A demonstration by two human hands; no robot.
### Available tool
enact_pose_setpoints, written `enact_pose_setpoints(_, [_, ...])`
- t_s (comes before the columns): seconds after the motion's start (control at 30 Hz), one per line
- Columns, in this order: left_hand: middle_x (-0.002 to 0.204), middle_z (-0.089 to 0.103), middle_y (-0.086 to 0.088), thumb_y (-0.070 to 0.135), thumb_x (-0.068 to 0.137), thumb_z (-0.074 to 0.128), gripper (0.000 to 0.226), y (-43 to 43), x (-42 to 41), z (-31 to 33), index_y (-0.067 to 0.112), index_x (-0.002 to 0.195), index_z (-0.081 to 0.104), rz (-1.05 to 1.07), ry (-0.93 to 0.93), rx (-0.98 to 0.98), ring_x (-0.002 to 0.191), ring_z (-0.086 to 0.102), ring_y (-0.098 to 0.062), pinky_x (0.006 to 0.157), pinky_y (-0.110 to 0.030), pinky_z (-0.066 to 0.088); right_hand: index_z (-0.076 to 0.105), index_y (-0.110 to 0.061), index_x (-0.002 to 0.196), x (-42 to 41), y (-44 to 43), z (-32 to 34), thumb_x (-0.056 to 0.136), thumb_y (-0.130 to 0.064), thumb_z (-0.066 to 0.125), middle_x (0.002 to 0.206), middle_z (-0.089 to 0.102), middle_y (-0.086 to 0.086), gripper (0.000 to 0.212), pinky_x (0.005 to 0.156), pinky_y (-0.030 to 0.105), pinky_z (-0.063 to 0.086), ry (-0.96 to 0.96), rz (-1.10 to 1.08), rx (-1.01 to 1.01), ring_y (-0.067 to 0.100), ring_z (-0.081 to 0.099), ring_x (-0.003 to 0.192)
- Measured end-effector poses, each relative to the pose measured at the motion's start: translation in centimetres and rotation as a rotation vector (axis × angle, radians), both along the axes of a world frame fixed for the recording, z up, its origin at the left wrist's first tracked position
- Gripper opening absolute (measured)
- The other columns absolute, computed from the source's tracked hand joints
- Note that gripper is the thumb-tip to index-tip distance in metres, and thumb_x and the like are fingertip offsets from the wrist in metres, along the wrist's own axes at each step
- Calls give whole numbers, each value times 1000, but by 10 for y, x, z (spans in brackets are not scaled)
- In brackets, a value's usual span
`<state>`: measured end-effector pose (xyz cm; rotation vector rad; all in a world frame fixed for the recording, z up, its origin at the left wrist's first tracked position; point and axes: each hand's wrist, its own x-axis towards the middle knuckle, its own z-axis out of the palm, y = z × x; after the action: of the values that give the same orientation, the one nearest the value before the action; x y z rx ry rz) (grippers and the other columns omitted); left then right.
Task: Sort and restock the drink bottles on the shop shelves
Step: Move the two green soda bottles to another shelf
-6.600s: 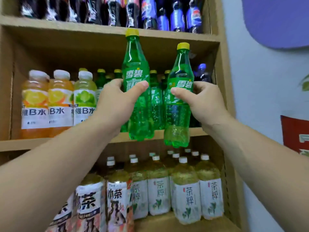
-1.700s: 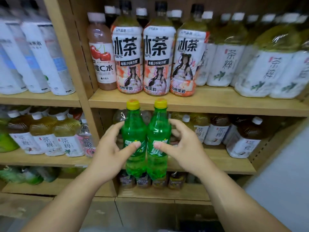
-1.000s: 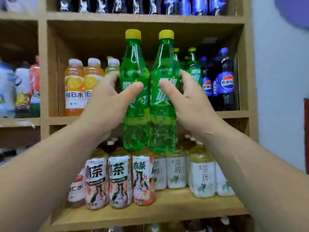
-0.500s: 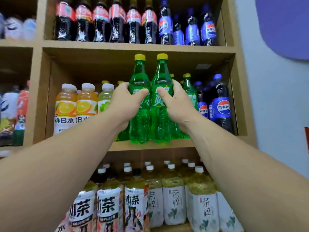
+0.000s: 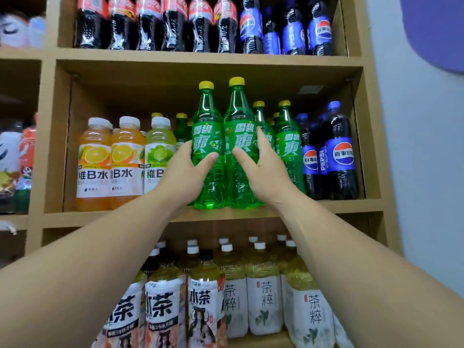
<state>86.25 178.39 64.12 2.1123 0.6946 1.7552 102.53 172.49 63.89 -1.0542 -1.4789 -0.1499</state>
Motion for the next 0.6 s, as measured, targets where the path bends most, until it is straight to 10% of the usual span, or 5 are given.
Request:
enact_pose_setpoints(0.2, [138, 61, 10, 72, 76, 67, 85, 5, -8, -15, 30, 147, 41, 86, 111, 12, 126, 59, -16, 102, -48, 53, 7, -23, 164, -8, 2, 0, 103, -46, 53, 170, 21, 2, 80, 117, 35, 25, 2, -75, 29, 22, 23, 154])
enact_pose_setpoints(0.43, [126, 63, 11, 48, 91, 71, 59, 10, 1, -12, 27, 141, 48, 172, 172, 10, 117, 62, -17, 98, -39, 51, 4, -23, 165, -10, 19, 2, 103, -45, 54, 169, 24, 5, 82, 119, 40, 29, 26, -153, 11, 26, 26, 153])
enact_pose_setpoints(0.6, [150, 54, -2, 56, 92, 65, 80, 20, 5, -15, 21, 156, 34, 275, 213, -37, 134, 52, -26, 108, -47, 46, 5, -24, 165, 1, 11, -11, 101, -47, 58, 168, 22, 2, 86, 117, 34, 28, -90, -241, -13, 20, 25, 153])
